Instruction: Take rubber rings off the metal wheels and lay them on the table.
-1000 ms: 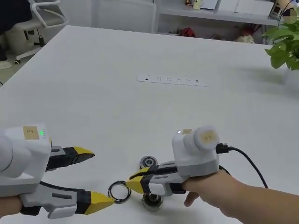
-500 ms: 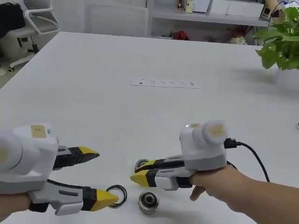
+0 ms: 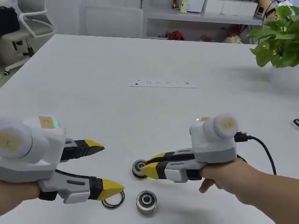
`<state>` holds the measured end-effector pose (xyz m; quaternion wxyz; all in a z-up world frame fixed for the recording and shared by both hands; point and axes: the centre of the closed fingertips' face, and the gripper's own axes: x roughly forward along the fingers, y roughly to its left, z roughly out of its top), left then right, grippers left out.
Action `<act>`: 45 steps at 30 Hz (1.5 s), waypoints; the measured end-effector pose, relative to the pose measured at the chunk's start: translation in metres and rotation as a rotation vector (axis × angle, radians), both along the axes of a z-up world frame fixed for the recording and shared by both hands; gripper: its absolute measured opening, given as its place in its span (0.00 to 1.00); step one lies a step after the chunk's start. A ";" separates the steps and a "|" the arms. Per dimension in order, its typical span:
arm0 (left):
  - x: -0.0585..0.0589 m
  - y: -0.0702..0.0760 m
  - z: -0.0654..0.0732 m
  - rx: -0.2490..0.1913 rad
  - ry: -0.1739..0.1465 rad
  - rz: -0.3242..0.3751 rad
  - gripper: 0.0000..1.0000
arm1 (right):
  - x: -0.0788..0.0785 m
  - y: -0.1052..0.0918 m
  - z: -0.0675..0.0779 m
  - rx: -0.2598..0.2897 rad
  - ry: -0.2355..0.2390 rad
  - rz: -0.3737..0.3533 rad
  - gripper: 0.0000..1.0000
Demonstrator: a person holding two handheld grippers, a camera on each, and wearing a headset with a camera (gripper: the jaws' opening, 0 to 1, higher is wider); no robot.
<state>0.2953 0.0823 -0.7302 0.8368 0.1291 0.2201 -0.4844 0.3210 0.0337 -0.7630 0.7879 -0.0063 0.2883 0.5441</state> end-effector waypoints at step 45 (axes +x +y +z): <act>0.032 -0.031 -0.039 0.025 0.069 -0.053 0.47 | 0.013 -0.011 -0.043 -0.096 -0.053 0.043 0.19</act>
